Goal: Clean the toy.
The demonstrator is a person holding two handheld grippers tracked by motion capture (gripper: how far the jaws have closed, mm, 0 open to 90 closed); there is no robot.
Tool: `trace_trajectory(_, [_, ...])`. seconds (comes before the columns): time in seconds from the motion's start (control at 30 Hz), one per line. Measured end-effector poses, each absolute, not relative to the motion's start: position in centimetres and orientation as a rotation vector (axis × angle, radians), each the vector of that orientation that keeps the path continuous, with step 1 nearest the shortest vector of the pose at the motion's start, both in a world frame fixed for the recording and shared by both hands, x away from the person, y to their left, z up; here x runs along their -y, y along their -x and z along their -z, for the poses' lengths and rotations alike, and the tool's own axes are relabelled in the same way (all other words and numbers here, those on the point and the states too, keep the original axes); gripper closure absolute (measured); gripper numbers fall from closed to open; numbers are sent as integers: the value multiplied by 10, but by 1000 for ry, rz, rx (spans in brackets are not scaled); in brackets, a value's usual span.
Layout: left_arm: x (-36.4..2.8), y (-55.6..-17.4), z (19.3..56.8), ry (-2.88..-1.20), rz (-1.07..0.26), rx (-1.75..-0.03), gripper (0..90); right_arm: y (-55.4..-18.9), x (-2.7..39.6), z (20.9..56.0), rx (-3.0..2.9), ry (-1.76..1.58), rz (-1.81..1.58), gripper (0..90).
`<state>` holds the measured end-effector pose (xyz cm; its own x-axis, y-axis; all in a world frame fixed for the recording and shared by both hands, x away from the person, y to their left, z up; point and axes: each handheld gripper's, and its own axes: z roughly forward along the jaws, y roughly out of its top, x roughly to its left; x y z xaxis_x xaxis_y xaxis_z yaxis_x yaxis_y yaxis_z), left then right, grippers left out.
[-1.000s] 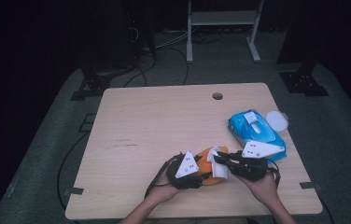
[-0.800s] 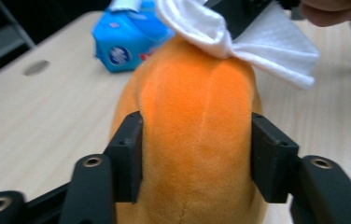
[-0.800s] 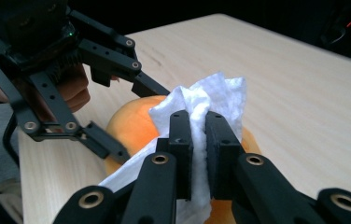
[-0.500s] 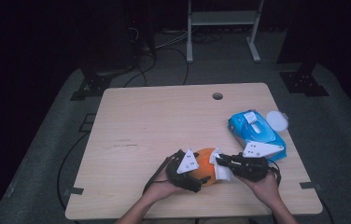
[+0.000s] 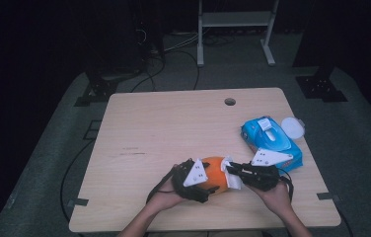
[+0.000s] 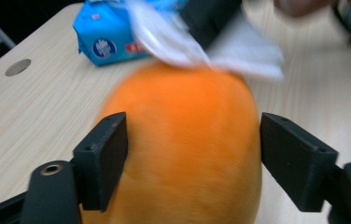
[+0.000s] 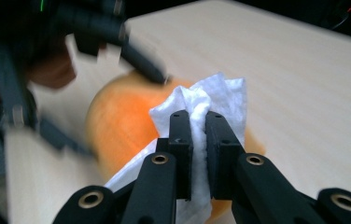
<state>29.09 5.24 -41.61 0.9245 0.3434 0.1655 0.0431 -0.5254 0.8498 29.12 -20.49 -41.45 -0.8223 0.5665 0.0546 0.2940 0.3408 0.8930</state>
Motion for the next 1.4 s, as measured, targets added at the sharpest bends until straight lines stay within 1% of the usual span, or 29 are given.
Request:
trace_trajectory(0.07, [-57,-296,414,-2065,-358,-346,213,-288,208,416,-2374,-770,-1462,813])
trace_trajectory(0.13, [-59,-300,417,-2064,-305,-377,209,-285,213,417,-2417,-767,-1460,813])
trace_trajectory(0.23, [-55,-297,422,-2093,-290,-363,236,-281,215,415,-2437,-751,-1447,813])
trace_trajectory(0.37, [-53,-290,425,-2149,-287,-320,275,-286,212,404,-2384,-736,-1500,813])
trace_trajectory(0.47, [-57,-287,424,-2186,-262,-287,280,-289,207,408,-2435,-736,-1449,813])
trace_trajectory(0.57, [-63,-288,420,-2159,-145,-251,278,-285,206,420,-2500,-729,-1423,813])
trace_trajectory(0.6, [-65,-289,417,-2138,-114,-243,274,-283,207,422,-2514,-713,-1410,813])
trace_trajectory(0.63, [-65,-289,417,-2138,-114,-243,254,-280,208,423,-2525,-702,-1395,813])
trace_trajectory(0.67, [-64,-289,410,-2092,-102,-231,198,-275,211,425,-2537,-671,-1393,813])
trace_trajectory(0.8, [-46,-292,406,-2111,-136,-194,134,-267,217,430,-2563,-623,-1414,810])
trace_trajectory(0.9, [-30,-297,412,-2178,-142,-172,121,-265,218,429,-2561,-603,-1427,809])
trace_trajectory(1.0, [-25,-297,421,-2232,-161,-146,122,-264,227,426,-2529,-614,-1474,811])
trace_trajectory(1.17, [-34,-297,421,-2211,-131,-158,119,-262,260,423,-2475,-703,-1506,809])
trace_trajectory(1.2, [-35,-298,417,-2184,-128,-176,115,-262,266,423,-2467,-721,-1492,809])
trace_trajectory(1.3, [-30,-301,410,-2151,-163,-203,115,-261,279,428,-2464,-755,-1414,805])
trace_trajectory(1.4, [-24,-304,409,-2167,-162,-196,105,-260,287,433,-2472,-788,-1387,802])
